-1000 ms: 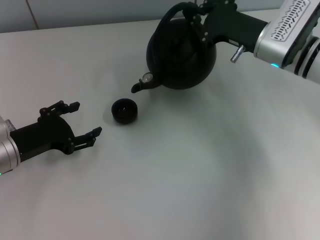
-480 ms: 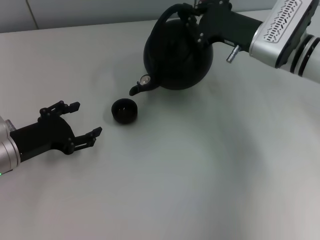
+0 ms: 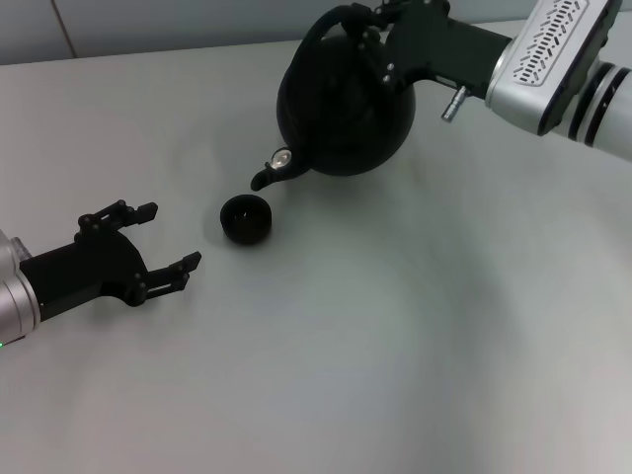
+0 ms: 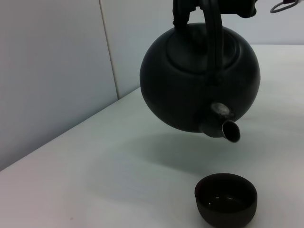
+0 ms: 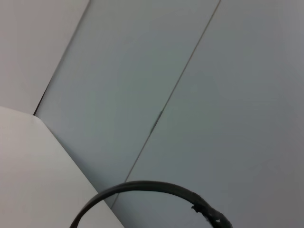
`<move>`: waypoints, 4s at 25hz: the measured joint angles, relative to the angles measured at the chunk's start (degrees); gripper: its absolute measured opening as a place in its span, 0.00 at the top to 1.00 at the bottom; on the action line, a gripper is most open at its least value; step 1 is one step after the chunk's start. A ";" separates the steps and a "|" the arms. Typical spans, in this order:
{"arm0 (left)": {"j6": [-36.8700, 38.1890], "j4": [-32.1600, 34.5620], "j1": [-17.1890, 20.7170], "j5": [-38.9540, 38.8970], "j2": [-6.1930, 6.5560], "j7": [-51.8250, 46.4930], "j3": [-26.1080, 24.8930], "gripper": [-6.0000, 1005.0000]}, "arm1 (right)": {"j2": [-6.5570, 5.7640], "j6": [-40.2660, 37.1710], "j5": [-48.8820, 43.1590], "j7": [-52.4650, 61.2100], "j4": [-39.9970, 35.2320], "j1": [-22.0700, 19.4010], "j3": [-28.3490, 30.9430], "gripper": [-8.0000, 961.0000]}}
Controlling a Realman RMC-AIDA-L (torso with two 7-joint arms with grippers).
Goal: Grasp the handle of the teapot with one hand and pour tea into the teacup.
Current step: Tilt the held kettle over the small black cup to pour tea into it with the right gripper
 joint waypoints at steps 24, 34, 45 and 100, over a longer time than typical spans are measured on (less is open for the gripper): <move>-0.41 -0.13 -0.70 2.25 -0.41 -0.31 -0.94 0.16 | 0.00 3.81 -0.04 0.17 -2.55 -0.15 -3.89 0.92; -0.01 -0.17 -0.79 2.29 -0.53 -0.35 -2.21 0.16 | -0.01 5.48 -0.11 0.44 -3.01 -0.15 -5.51 0.92; 0.20 -0.17 -0.79 2.38 -0.53 -0.35 -2.11 0.16 | 0.01 5.73 -0.17 0.48 -3.46 -0.08 -5.77 0.92; 0.29 -0.26 -0.88 2.90 -0.44 -0.10 -2.20 0.16 | 0.26 11.60 0.64 1.97 -6.77 -0.11 -12.32 0.92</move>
